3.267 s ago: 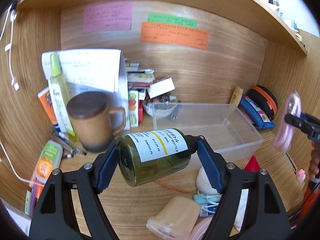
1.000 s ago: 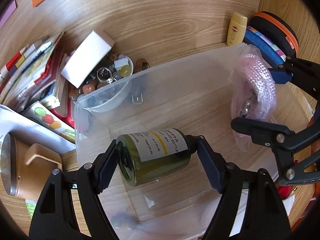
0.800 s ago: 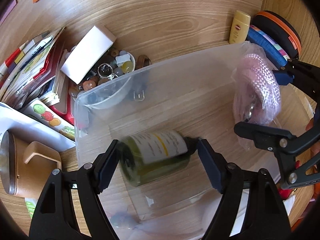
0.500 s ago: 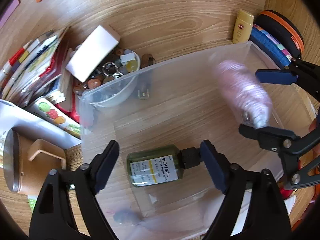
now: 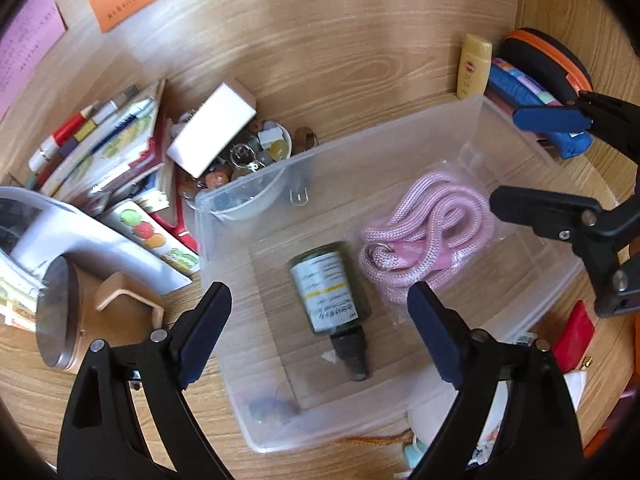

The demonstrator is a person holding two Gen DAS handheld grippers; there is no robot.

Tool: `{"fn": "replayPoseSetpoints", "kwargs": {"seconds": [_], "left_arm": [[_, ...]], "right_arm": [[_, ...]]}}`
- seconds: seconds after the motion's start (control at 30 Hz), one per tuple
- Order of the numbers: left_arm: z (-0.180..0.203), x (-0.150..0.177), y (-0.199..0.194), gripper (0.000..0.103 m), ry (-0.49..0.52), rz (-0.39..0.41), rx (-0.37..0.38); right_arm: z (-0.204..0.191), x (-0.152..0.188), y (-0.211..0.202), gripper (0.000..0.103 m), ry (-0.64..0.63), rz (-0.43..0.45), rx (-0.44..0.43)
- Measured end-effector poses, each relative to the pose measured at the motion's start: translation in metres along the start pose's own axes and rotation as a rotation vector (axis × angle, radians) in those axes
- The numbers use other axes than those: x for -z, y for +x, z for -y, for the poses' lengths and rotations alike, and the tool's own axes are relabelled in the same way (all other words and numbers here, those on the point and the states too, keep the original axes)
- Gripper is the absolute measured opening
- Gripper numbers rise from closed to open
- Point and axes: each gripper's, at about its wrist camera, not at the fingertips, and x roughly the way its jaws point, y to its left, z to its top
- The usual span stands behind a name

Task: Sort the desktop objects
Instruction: 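Move both grippers back toward the remaining items on the desk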

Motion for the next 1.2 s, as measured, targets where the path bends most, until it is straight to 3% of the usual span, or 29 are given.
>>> {"fn": "replayPoseSetpoints", "kwargs": {"seconds": [0.17,0.37,0.63,1.0,1.2], "left_arm": [[-0.003,0.006,-0.027,0.091,-0.011,0.056,-0.015],[-0.016,0.013,-0.063,0.095,-0.071,0.149,-0.013],[-0.026,0.046,-0.106,0.098,-0.152,0.248,-0.025],[-0.022,0.109,-0.134,0.099,-0.231,0.284,-0.063],[-0.006,0.139,-0.130,0.099,-0.247,0.262,-0.056]], "right_arm": [[-0.003,-0.004,-0.025,0.086,-0.005,0.062,0.013],[-0.007,0.000,-0.055,0.096,0.001,0.122,0.045],[-0.014,0.023,-0.089,0.096,0.014,0.160,0.068],[-0.051,0.065,-0.115,0.097,0.006,0.188,0.070],[-0.073,0.093,-0.114,0.097,-0.022,0.144,0.063]]}}
